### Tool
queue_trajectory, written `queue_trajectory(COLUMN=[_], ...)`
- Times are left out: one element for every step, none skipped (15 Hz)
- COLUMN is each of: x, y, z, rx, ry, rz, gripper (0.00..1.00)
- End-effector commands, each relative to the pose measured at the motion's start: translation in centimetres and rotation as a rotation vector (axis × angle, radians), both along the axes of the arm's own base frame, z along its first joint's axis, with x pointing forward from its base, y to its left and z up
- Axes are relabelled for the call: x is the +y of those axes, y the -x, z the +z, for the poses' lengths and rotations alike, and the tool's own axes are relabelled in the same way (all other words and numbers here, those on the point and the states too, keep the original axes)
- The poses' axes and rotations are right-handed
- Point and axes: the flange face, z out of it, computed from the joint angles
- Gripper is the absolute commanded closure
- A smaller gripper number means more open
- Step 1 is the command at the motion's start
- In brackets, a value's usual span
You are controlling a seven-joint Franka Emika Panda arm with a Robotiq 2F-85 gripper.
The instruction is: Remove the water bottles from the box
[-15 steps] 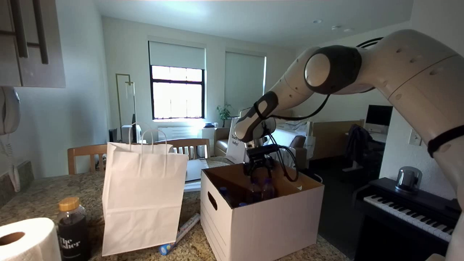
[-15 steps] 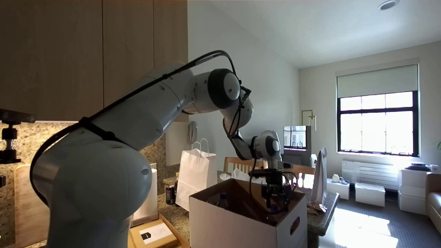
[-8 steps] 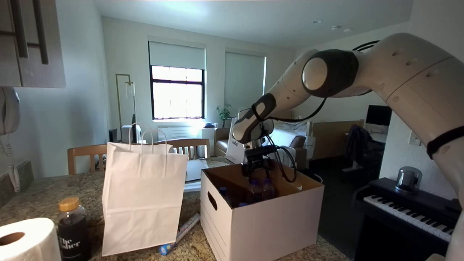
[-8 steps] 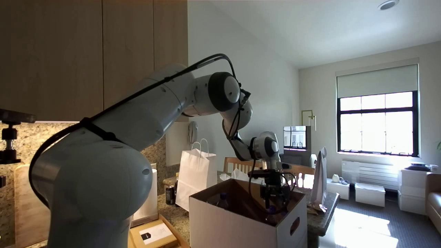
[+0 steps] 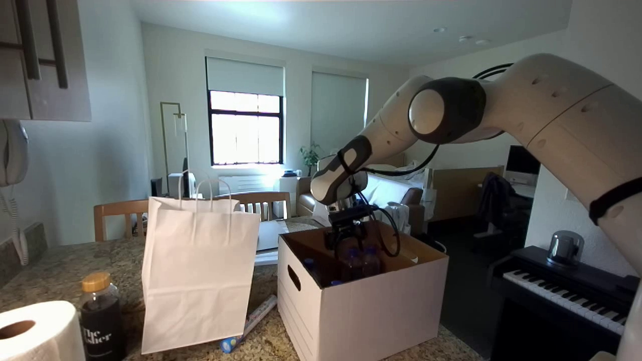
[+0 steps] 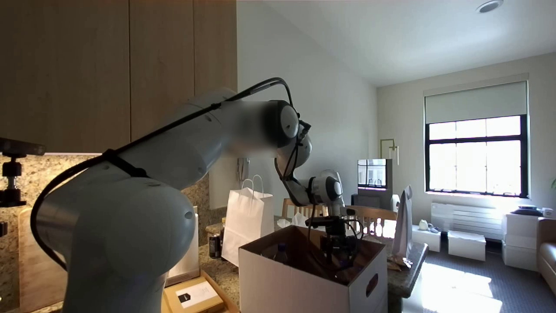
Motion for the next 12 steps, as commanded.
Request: queue_trajectory(x=[-1.8, -1.9, -2.0, -2.0, -2.0, -2.1, -2.1, -2.1, -2.2, -2.1, -2.0, -2.0], y=[-2.0, -2.2, -2.3, -2.2, -2.1, -2.0, -2.0, -2.1, -2.3, -2.6, -2.8, -3.1], z=[-0.3, -0.3, 0.0, 0.4, 0.7, 0.9, 0.9, 1.1, 1.4, 1.8, 2.1, 2.1], rx=[-0.003, 0.001, 0.004, 0.017, 0.034, 0.049, 0.055, 0.062, 0.05, 0.039, 0.025, 0.017], ry=[-0.004, -0.015, -0.031, -0.056, -0.08, -0.107, -0.124, -0.143, -0.163, -0.182, -0.198, -0.214], rz=[-0.025, -0.026, -0.024, -0.022, -0.019, -0.018, -0.026, -0.042, -0.065, -0.088, -0.106, -0.127], gripper=[0.0, 0.0, 0.0, 0.25, 0.27, 0.33, 0.42, 0.47, 0.55, 0.61, 0.68, 0.74])
